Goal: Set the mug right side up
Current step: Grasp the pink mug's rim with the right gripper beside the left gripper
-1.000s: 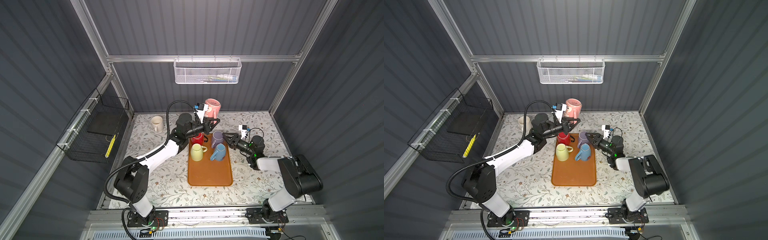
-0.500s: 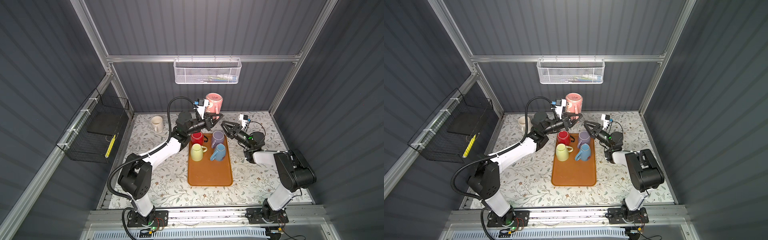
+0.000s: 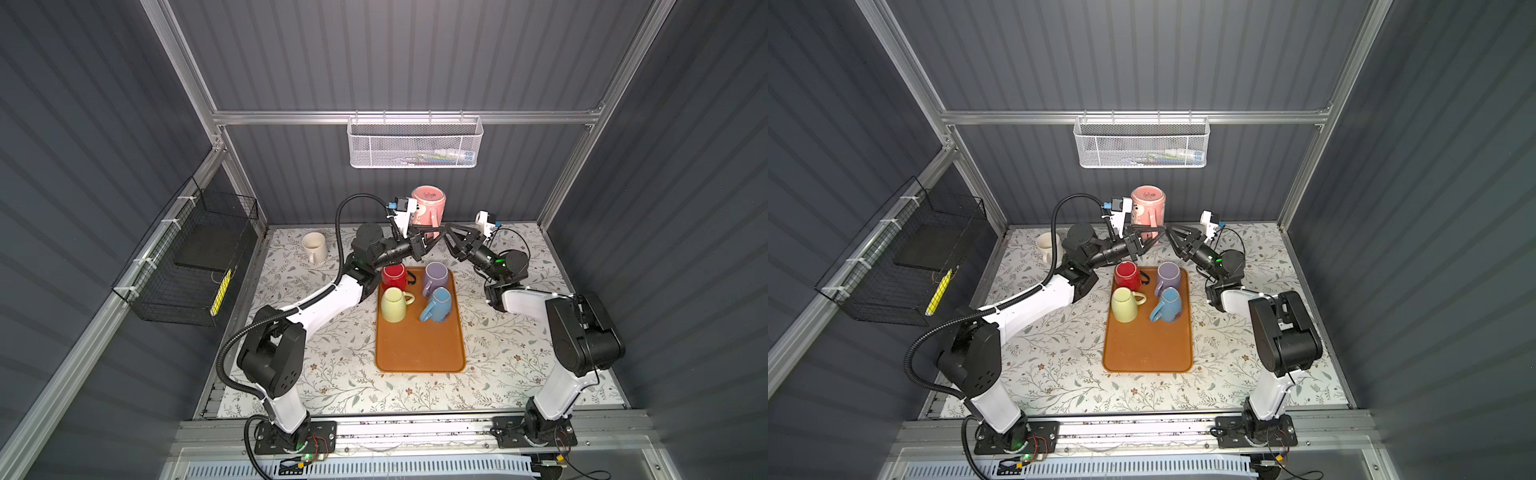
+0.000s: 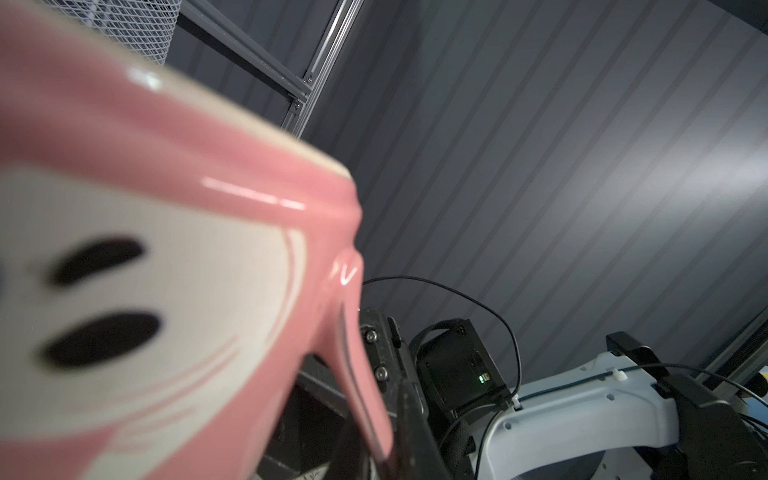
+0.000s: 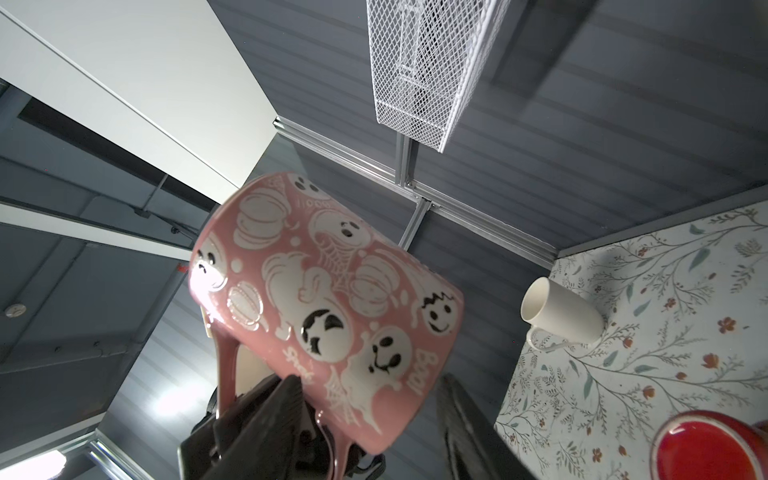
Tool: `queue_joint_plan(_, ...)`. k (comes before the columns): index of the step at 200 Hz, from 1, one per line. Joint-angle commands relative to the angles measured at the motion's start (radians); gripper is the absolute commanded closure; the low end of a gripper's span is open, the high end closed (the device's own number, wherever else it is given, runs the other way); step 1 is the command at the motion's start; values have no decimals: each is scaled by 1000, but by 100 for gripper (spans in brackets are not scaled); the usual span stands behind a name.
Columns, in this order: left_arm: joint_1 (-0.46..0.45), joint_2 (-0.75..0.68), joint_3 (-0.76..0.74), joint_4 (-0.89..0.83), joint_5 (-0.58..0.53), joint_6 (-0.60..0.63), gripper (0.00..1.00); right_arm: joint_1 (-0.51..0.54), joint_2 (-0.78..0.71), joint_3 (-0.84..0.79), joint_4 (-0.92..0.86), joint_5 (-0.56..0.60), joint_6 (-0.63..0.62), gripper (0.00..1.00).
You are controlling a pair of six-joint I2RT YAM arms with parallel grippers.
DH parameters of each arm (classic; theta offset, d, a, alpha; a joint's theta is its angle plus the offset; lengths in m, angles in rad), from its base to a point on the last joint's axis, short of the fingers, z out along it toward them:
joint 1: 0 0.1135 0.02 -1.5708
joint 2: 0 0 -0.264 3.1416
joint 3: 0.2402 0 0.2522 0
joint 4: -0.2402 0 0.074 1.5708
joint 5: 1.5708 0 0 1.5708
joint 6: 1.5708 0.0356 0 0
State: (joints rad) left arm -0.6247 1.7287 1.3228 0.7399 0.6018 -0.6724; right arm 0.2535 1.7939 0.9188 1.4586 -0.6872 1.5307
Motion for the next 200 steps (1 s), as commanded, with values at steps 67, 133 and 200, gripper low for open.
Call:
queue_joint_plan(67, 6, 3, 54, 256, 10, -41, 100, 35, 40, 79, 24, 4, 75, 47)
queue_joint_plan(133, 6, 26, 12, 348, -11, -89, 100, 53, 64, 138, 24, 12, 116, 48)
queue_joint_plan(200, 21, 57, -49, 457, -43, -153, 100, 46, 31, 167, 24, 17, 134, 48)
